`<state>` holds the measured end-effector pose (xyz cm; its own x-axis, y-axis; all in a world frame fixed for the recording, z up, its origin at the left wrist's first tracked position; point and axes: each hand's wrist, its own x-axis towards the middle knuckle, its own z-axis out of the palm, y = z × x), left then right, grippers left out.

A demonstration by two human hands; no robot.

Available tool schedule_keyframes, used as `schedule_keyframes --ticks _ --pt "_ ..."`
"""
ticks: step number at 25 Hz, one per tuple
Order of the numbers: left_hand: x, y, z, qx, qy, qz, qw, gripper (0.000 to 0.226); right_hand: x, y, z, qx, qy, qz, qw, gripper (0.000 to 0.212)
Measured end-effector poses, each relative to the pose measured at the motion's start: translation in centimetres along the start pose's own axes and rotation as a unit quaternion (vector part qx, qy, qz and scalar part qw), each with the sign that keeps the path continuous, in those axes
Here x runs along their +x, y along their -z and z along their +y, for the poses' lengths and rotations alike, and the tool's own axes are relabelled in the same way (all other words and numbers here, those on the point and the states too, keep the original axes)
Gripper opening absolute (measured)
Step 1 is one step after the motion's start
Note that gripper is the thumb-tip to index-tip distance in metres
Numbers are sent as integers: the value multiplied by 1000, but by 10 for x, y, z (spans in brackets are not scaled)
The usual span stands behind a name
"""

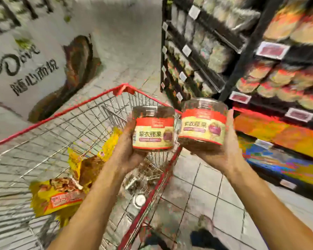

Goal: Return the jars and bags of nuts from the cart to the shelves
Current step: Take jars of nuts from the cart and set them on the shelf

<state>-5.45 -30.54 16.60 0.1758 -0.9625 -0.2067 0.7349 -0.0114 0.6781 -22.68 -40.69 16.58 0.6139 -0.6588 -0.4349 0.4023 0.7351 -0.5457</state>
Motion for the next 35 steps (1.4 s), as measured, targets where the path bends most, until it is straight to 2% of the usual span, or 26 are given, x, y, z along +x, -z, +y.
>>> schedule_keyframes --ticks 2,5,8,11,13,17,22,26,29,32,35 --pt "20 -36 -21 10 28 9 1000 57 -23 22 -35 29 64 2 998 88" --pt "59 -104 -76 28 70 3 997 59 -61 78 -92 78 128 34 988 80" --pt "88 -156 -140 39 97 6 995 68 -91 140 -141 36 137 105 984 71" --pt "106 -199 -198 -11 133 -37 990 84 -116 196 -187 2 124 161 979 59" --pt "117 -227 -226 -20 140 -52 989 81 -128 225 -211 8 131 187 973 54" --pt "153 -263 -255 61 145 -42 987 51 -129 258 -239 5 146 190 971 65" --pt "203 -282 -276 162 172 -77 969 54 -114 286 -272 24 175 186 967 63" --pt "246 -291 -287 209 166 -119 956 46 -97 305 -293 28 193 202 960 61" --pt "272 -294 -293 212 168 -128 954 56 -82 314 -308 33 189 210 959 60" --pt "301 -296 -303 236 106 -121 958 48 -58 322 -324 32 201 223 953 59" --pt "326 -301 -319 275 7 -78 958 56 -36 334 -338 69 214 219 949 61"
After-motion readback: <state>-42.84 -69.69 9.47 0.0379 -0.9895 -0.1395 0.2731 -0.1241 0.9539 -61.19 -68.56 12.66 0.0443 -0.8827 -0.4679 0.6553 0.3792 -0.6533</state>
